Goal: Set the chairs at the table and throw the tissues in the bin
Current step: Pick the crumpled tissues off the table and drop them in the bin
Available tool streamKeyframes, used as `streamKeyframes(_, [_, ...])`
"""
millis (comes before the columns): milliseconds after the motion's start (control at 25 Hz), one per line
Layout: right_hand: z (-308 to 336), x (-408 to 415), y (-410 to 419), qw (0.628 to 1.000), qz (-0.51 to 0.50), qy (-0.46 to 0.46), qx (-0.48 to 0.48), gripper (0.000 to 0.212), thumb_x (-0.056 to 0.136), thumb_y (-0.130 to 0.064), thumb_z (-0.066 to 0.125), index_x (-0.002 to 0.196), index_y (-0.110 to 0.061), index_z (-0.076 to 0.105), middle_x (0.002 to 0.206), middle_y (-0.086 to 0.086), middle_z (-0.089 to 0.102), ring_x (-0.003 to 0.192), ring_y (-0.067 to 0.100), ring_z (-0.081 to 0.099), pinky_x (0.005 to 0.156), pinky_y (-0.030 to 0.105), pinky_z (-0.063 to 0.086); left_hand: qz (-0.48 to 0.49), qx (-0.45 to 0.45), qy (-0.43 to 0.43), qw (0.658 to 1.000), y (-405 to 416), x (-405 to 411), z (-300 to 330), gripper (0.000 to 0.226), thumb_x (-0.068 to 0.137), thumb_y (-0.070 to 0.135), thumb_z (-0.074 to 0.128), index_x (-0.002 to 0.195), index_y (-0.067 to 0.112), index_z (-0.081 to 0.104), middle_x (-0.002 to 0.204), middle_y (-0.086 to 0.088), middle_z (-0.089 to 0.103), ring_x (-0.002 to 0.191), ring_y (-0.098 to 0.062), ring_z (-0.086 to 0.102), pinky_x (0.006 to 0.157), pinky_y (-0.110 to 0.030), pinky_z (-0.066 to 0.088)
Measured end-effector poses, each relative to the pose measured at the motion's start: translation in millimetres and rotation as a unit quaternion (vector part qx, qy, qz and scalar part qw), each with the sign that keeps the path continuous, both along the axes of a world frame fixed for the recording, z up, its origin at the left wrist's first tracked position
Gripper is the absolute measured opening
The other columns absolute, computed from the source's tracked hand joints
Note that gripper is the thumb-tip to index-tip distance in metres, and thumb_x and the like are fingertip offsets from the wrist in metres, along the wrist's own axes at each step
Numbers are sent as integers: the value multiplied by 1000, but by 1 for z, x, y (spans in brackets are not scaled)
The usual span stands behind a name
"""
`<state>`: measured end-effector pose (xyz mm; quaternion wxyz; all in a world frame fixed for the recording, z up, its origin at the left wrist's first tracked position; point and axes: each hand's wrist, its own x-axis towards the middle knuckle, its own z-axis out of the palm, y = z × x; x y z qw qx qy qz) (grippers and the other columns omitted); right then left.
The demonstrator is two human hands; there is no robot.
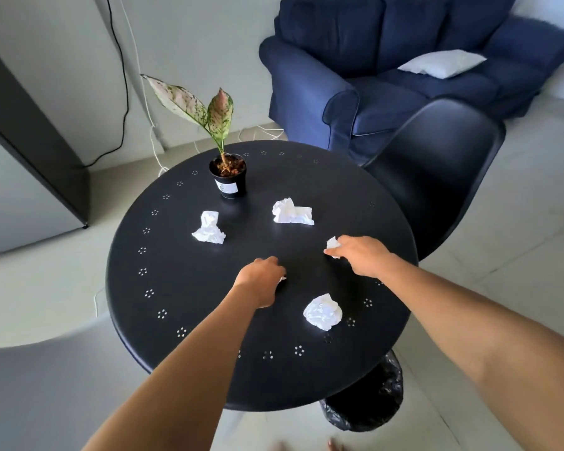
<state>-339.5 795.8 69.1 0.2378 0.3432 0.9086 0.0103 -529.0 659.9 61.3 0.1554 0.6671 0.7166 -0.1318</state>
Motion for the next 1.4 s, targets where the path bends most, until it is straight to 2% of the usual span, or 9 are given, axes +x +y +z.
streamKeyframes(200, [-2, 4, -11, 998, -45, 48, 13, 45, 84, 7, 45, 120, -16, 62, 118, 5, 59, 102, 28, 61, 74, 33, 47, 17, 48, 0, 999, -4, 4, 1, 31, 88, 7, 49, 115, 12, 64, 120, -7, 57, 108, -29, 60, 85, -35, 51])
streamKeyframes(280, [3, 10, -20, 995, -72, 66, 13, 34, 82, 7, 46, 102, -12, 66, 108, 5, 62, 88, 27, 60, 63, 27, 40, 29, 82, -4, 996, -2, 6, 12, 30, 86, 6, 49, 111, 11, 66, 117, -7, 60, 105, -30, 61, 84, -34, 50])
streamKeyframes(400, [17, 34, -37, 987, -122, 107, 21, 24, 79, 7, 46, 76, -14, 57, 90, 7, 61, 72, 26, 48, 45, 21, 23, 26, 129, -9, 991, 3, 24, 38, 28, 86, 8, 52, 109, 12, 67, 113, -7, 62, 102, -32, 62, 83, -36, 51])
streamKeyframes(480, [30, 58, -51, 977, -154, 142, 27, 24, 81, 5, 46, 82, -9, 66, 93, 8, 67, 76, 28, 56, 48, 20, 33, 13, 148, -17, 989, 3, 52, 55, 26, 85, 8, 53, 106, 11, 68, 111, -6, 62, 99, -32, 64, 78, -34, 51])
streamKeyframes(560, [41, 87, -64, 966, -191, 169, 27, 31, 84, 2, 47, 98, -10, 71, 104, 8, 71, 92, 31, 65, 66, 26, 49, -10, 155, -22, 988, 0, 88, 66, 26, 84, 6, 53, 105, 11, 68, 110, -7, 63, 98, -31, 64, 74, -32, 49])
streamKeyframes(800, [35, 212, -126, 948, -261, 174, 56, 31, 91, -11, 52, 118, -12, 68, 115, 11, 70, 104, 29, 66, 90, 33, 56, -84, 146, -50, 984, -29, 225, 54, 30, 84, 5, 54, 111, 10, 66, 111, -9, 63, 101, -31, 63, 84, -35, 54])
streamKeyframes(1000, [-18, 282, -176, 920, -338, 198, -6, 34, 90, -9, 48, 115, -15, 69, 119, 7, 70, 111, 27, 63, 91, 30, 53, -120, 75, -68, 988, -61, 294, -3, 35, 84, 1, 51, 114, 13, 65, 115, -8, 62, 102, -28, 63, 82, -34, 55])
streamKeyframes(1200, [-116, 284, -200, 881, -390, 245, -106, 45, 91, -7, 45, 132, -21, 58, 139, 1, 57, 126, 22, 54, 103, 28, 44, -34, 2, -131, 991, -80, 294, -99, 34, 90, 14, 50, 122, 20, 61, 120, -5, 66, 109, -27, 63, 89, -34, 53])
streamKeyframes(1400, [-229, 257, -181, 831, -428, 300, -188, 49, 89, 0, 44, 130, -22, 61, 129, 3, 65, 121, 20, 60, 105, 27, 46, 88, 22, -146, 985, -59, 267, -204, 27, 93, 27, 49, 118, 16, 50, 109, -12, 68, 101, -31, 64, 78, -34, 51])
